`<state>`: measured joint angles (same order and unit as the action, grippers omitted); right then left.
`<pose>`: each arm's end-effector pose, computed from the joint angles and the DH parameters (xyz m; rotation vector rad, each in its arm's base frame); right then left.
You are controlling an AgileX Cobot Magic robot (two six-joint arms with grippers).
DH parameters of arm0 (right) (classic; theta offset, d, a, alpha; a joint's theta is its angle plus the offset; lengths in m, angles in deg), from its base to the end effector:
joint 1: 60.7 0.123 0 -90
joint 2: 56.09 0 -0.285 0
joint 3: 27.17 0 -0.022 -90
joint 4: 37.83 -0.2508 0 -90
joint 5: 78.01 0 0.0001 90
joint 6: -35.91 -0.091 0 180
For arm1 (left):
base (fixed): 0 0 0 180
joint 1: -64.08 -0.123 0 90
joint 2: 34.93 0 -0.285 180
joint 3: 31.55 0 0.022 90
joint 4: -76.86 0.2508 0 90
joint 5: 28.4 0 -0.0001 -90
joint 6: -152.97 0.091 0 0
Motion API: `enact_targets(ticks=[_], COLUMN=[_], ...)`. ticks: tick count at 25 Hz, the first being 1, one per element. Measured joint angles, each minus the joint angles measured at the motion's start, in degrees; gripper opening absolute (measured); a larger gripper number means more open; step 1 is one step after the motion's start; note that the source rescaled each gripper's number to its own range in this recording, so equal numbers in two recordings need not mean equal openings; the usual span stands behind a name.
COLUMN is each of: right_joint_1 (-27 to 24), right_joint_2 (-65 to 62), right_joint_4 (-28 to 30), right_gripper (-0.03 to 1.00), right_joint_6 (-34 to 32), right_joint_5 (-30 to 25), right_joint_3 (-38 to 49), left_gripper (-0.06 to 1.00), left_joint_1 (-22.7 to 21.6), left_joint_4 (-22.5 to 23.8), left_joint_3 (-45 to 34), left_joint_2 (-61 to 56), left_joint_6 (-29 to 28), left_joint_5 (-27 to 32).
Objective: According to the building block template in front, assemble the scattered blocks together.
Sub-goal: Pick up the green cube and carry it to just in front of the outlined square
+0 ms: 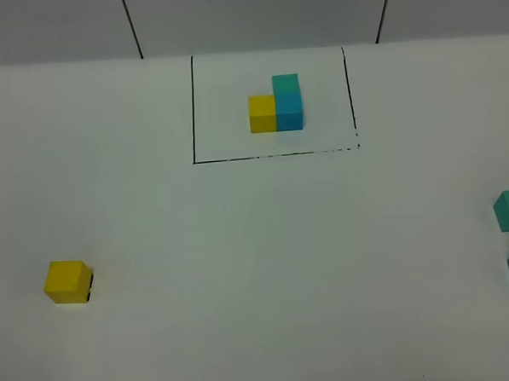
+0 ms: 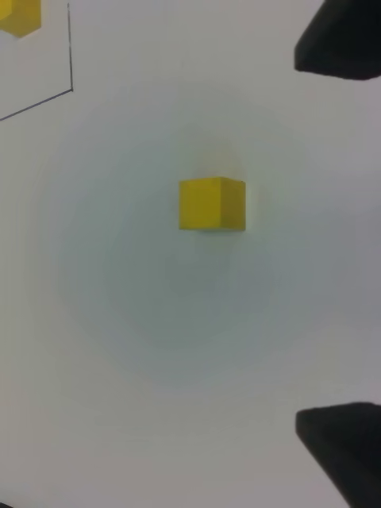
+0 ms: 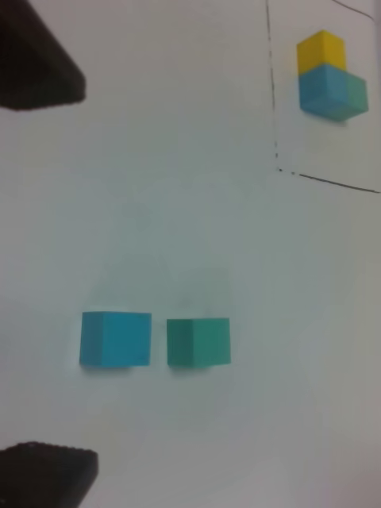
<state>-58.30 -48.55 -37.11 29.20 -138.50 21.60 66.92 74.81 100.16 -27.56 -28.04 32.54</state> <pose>-0.0048 -0.0012 0.2767 0.0772 2.0381 0.0847 -0.0068 -0.0025 0.2784 0.0345 2.0353 -0.0850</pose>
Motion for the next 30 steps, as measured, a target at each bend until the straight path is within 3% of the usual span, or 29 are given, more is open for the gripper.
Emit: enact_targets(ticks=[30], right_joint_1=[0.00], right_joint_2=[0.00], right_joint_4=[0.00], right_gripper=[0.71], right_joint_6=[0.00], right_joint_5=[0.05], right_joint_3=[0.00], left_gripper=[0.86], left_joint_1=[0.00], left_joint_4=[0.00], left_joint_3=[0.00], left_joint_2=[0.00], left_joint_6=[-0.06], left_joint_5=[0.00])
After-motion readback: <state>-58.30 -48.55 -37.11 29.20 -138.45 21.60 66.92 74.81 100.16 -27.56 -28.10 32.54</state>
